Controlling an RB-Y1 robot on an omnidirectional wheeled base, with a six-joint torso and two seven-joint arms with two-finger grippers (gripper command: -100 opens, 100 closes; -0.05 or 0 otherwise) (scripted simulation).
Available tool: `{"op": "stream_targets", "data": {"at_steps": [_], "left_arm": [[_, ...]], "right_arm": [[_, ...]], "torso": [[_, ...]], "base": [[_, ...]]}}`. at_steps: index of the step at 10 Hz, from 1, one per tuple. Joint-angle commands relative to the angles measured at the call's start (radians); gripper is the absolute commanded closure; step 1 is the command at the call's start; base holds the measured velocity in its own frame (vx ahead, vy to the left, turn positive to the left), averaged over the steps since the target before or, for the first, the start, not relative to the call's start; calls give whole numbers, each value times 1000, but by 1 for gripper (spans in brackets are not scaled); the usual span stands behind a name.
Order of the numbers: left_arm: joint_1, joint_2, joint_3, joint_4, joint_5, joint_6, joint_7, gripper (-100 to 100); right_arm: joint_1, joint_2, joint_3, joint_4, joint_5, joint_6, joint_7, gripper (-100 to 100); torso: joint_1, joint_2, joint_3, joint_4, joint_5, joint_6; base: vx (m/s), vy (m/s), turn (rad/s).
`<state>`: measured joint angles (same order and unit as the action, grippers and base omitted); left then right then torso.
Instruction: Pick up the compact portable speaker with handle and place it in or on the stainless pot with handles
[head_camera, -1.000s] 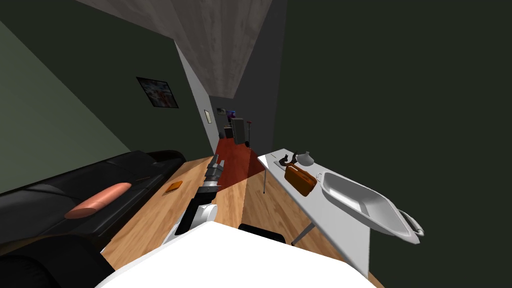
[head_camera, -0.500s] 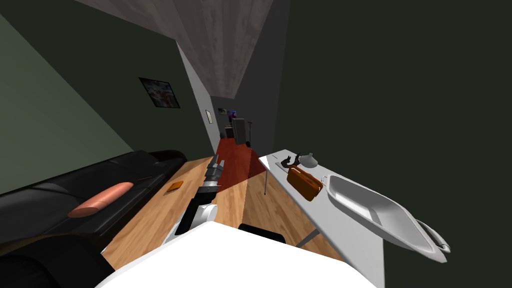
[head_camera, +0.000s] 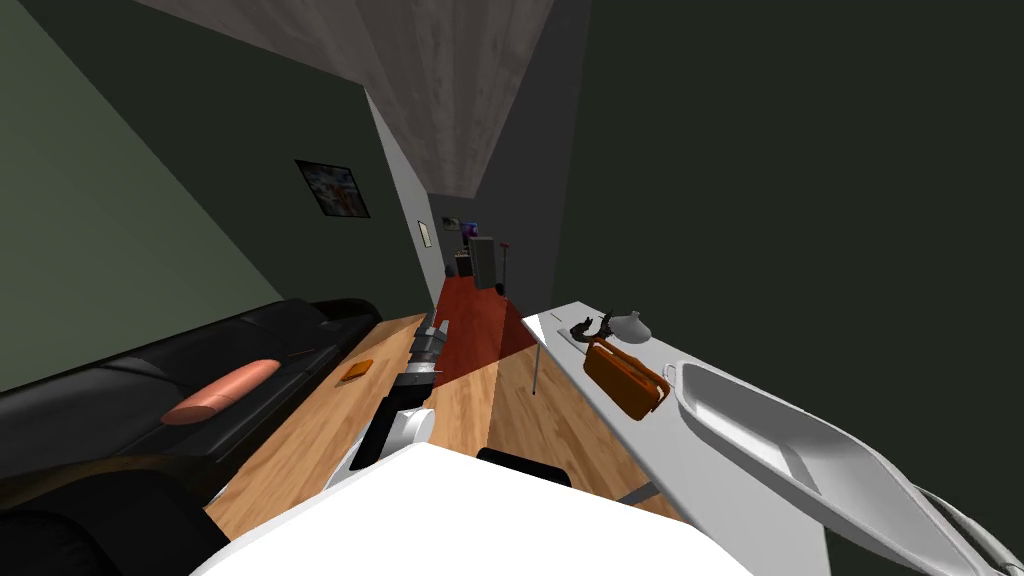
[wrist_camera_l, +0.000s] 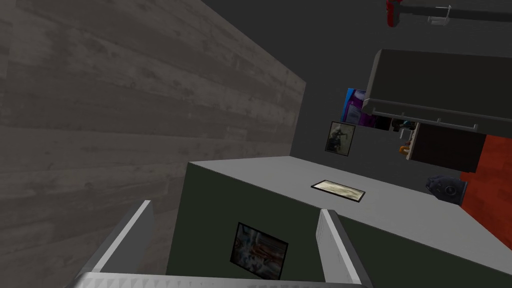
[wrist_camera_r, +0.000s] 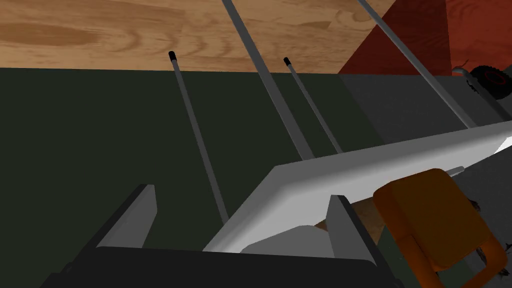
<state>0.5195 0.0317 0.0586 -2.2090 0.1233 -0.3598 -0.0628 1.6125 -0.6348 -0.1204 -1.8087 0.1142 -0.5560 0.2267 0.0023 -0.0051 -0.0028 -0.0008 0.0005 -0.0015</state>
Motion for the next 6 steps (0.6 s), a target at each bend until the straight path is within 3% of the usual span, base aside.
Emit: {"op": "stream_targets", "data": {"at_steps": [1,2,3,4,5,6], "left_arm": [[0,0,0,0,0,0,0,0],[0,0,0,0,0,0,0,0],[0,0,0,0,0,0,0,0],[0,0,0,0,0,0,0,0],[0,0,0,0,0,0,0,0],[0,0,0,0,0,0,0,0]], "right_arm": [[50,-13,-8,24,7,-18,14,-100],[82,-57,-30,62,15,-35,29,-100],[103,-57,-30,62,15,-35,29,-100],[134,-101,-53,100,24,-52,44,-100],[153,-101,-53,100,24,-52,44,-100],[198,-145,-77,137,34,-69,59,-100]], "torso": [[0,0,0,0,0,0],[0,0,0,0,0,1],[1,-1,-1,0,0,0],[1,0,0,0,0,1],[1,-1,-1,0,0,0],[1,-1,-1,0,0,1]], "base": [[79,29,72],[83,48,176],[68,32,60],[92,38,118],[85,40,86],[103,60,142]]}}
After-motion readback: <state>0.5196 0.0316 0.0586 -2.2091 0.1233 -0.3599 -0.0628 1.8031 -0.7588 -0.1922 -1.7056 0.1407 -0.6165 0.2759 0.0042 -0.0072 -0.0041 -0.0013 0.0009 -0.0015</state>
